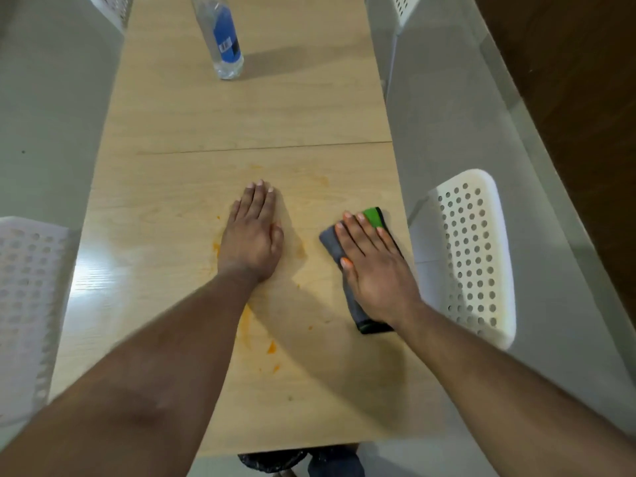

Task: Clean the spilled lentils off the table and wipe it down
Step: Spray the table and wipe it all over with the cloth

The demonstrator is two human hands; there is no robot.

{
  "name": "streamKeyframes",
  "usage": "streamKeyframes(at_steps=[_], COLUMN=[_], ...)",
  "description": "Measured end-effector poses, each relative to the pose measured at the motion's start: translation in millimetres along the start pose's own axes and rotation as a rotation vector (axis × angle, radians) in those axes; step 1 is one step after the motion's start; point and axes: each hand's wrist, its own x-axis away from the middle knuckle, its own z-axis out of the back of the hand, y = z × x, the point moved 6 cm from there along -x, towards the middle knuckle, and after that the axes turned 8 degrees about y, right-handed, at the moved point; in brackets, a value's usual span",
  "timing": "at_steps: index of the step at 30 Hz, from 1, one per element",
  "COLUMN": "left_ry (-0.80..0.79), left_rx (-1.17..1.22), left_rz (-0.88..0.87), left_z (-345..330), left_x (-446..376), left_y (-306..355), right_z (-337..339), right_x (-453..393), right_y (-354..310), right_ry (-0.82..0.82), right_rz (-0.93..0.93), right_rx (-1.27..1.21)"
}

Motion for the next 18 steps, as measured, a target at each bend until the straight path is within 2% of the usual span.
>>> streamKeyframes(at_steps=[3,9,13,18], left_ry=[-0.01,-0.002,0.006,0.002], left_rx=[-0.012,-0.012,-0.006,0.003], left_rz=[0.0,-0.002,-0.003,0.007], left_z=[-1.3,-3.6,-4.1,-3.6], left_x=[0.3,-2.5,-2.7,-2.4], left_y=[-0.5,-4.1,-5.1,-4.6], right_z=[1.7,-0.3,-6.1,-3.2], right_x=[-15.5,-138.8,-157.6,-83.4], right_y=[24.2,31.8,1.4,-6.2], right_ry=[0.003,0.086,0.069,-0.017], right_rz=[-0.086,-0.221,-0.136,0.053], right_rx=[0.014,0.016,0.003,0.014])
